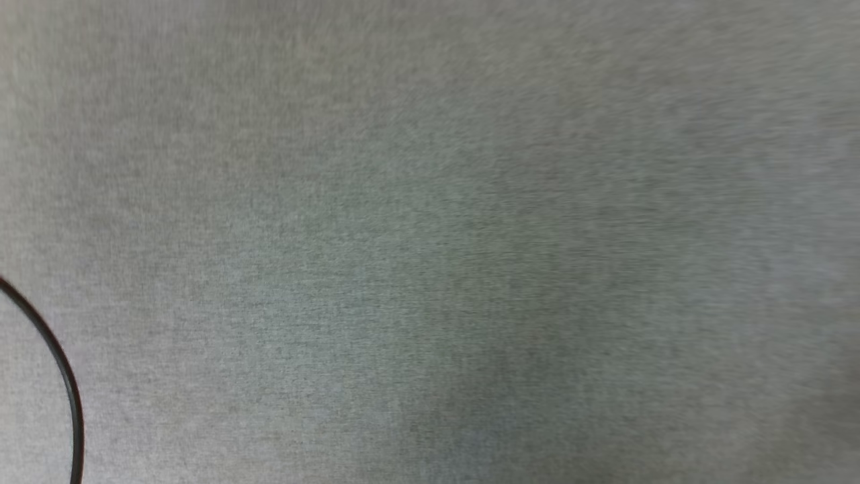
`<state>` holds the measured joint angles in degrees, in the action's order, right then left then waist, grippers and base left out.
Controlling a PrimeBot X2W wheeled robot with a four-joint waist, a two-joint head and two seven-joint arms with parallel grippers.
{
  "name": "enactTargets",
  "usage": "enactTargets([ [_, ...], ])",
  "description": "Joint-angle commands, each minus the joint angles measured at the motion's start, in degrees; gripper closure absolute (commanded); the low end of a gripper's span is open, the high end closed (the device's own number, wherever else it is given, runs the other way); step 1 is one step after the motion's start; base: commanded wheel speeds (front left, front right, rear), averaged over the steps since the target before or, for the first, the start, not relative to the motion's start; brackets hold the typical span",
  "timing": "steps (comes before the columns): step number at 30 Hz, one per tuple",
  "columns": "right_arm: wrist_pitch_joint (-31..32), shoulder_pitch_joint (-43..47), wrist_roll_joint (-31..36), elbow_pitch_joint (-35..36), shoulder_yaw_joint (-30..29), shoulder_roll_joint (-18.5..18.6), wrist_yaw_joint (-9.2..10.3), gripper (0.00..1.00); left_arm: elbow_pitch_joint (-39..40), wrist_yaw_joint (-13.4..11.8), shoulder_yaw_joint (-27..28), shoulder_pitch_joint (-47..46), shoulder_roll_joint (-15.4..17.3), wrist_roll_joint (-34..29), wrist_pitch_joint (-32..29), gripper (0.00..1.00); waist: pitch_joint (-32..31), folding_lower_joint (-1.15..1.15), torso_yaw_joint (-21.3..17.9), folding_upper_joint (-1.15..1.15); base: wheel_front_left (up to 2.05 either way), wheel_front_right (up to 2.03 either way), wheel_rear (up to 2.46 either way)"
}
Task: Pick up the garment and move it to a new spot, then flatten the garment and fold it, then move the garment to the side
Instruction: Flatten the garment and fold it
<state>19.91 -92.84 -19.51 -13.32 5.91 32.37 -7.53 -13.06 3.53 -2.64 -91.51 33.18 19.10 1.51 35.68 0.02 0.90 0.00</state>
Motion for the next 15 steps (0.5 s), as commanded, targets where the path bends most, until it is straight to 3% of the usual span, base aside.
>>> enactTargets([
  [1,-2.04,-3.43,1.27,-3.29,0.52,-0.11,0.09,1.0,-4.15,-0.11,-0.65,-3.15,-1.33,-0.77,2.79,1.0,4.37,-0.02,2.8,0.0,0.0,0.0,0.0],
  [7,-8.48,-8.6,4.06,-13.22,2.22,-1.72,0.09,1.0,-16.35,0.98,-2.79,-7.01,-4.74,-0.64,10.0,1.0,6.72,-0.02,4.06,0.0,0.0,0.0,0.0],
  [15,-13.81,2.68,2.42,-18.94,4.27,-3.81,0.08,1.0,-22.21,2.84,-6.9,5.26,-10.23,-0.04,13.49,1.0,4.59,-0.02,5.08,0.0,0.0,0.0,0.0],
])
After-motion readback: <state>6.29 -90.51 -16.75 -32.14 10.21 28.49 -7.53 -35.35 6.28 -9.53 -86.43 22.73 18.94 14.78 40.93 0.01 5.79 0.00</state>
